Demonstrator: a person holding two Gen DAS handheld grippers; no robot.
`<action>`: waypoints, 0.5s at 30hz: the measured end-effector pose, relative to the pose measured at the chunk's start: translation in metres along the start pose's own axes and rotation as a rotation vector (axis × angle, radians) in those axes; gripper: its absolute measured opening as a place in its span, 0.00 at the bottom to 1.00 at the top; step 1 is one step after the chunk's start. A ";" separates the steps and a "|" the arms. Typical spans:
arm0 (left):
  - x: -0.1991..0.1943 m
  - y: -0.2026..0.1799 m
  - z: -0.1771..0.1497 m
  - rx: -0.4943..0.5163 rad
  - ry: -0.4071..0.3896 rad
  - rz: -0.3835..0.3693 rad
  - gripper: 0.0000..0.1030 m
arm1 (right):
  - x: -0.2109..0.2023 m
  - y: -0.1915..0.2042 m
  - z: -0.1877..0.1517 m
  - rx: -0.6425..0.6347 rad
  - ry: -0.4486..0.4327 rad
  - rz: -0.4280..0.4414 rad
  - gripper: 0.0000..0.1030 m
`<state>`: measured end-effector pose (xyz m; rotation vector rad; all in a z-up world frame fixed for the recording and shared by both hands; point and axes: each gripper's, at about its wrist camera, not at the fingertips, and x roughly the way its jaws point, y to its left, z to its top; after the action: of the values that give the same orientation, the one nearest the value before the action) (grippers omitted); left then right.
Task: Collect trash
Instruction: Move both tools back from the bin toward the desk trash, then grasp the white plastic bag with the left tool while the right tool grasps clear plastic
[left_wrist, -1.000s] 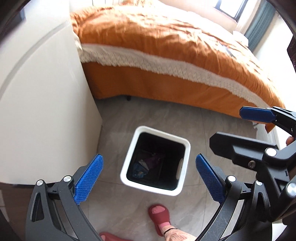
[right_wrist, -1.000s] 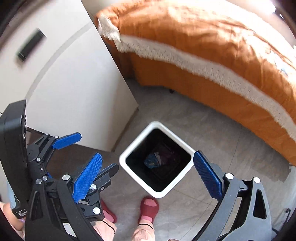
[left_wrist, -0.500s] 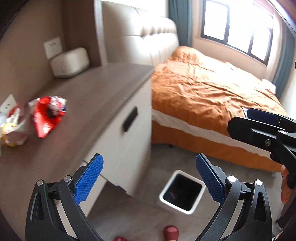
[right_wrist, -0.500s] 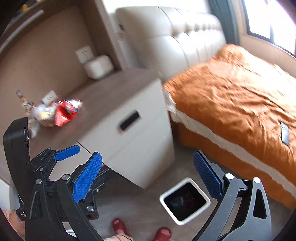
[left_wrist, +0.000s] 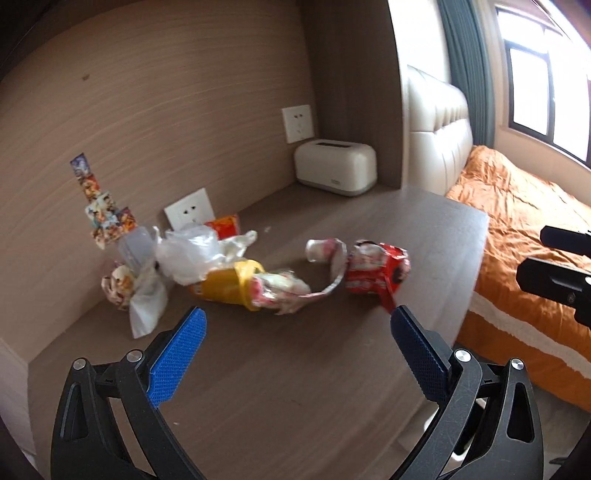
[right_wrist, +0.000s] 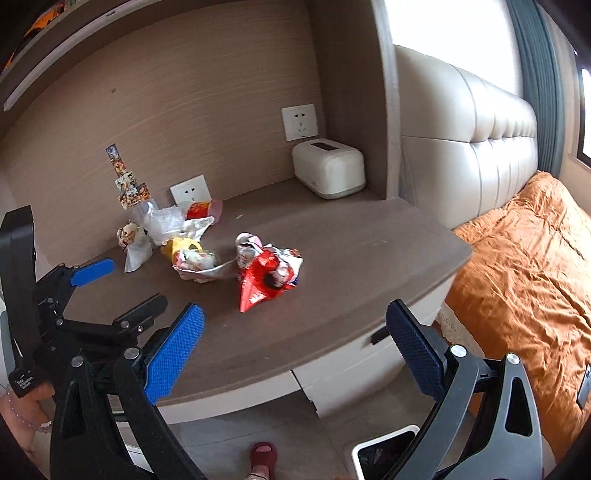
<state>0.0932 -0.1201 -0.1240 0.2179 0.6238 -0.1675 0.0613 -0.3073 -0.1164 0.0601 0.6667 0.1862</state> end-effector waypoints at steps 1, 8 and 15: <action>0.002 0.007 0.000 -0.011 -0.001 0.011 0.95 | 0.007 0.008 0.004 -0.010 0.008 0.011 0.96; 0.030 0.076 0.008 -0.077 -0.004 0.064 0.95 | 0.060 0.073 0.045 -0.102 0.017 0.084 0.96; 0.072 0.141 0.000 -0.148 0.037 0.084 0.95 | 0.125 0.143 0.080 -0.193 0.030 0.157 0.96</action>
<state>0.1817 0.0094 -0.1459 0.1040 0.6598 -0.0365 0.1850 -0.1425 -0.1132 -0.0757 0.6712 0.4024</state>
